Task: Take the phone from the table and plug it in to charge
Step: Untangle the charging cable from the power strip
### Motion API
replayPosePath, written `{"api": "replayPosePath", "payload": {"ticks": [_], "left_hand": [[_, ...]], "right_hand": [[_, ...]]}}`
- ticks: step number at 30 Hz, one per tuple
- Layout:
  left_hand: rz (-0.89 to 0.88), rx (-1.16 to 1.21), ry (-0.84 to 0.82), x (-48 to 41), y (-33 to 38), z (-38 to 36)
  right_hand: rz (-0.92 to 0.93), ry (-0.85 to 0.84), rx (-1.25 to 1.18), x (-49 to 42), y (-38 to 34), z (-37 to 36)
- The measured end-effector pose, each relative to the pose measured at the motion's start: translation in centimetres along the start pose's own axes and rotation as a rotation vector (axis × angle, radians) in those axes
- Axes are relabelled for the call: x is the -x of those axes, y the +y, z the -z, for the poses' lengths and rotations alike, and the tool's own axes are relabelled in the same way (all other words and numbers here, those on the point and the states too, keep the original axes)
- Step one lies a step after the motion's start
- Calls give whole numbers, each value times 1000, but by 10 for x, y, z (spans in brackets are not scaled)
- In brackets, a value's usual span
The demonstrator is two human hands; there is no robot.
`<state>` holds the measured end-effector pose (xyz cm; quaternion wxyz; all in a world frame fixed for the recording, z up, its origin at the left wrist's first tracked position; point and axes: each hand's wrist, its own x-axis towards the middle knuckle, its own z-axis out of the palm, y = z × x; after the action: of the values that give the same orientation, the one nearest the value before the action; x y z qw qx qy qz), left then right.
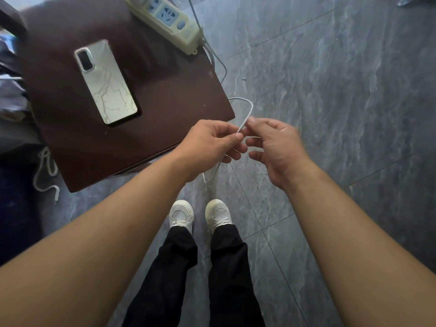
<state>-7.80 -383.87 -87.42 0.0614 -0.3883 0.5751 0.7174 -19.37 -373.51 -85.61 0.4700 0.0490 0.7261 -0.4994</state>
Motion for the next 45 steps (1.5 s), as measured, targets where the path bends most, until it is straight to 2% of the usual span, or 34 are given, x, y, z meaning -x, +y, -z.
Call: {"api": "replayPosePath", "payload": {"ticks": [4, 11, 19, 21, 25, 29, 36, 38, 43, 45], "left_hand": [[6, -8, -23, 2, -1, -3], [-3, -54, -13, 2, -4, 5], [-79, -25, 68, -5, 3, 3], [-73, -23, 75, -5, 4, 2], [-14, 38, 16, -4, 3, 5], [24, -52, -39, -3, -3, 12], [14, -142, 16, -1, -8, 27], [1, -118, 47, -2, -9, 27], [-50, -56, 67, -6, -7, 21], [-61, -49, 69, -7, -7, 20]], "right_hand": [[2, -2, 77, -3, 0, -4], [58, 159, -118, -17, -18, 8], [-7, -78, 1, -6, -7, -3], [2, -85, 18, -4, -3, -7], [25, -2, -51, -8, -6, -6], [27, 105, -187, -16, -17, 2], [-18, 165, -262, -22, -20, 11], [-50, 131, -260, -20, -18, 9], [-120, -121, -72, -7, -4, -7], [-101, -118, -52, -4, -1, -13]]}}
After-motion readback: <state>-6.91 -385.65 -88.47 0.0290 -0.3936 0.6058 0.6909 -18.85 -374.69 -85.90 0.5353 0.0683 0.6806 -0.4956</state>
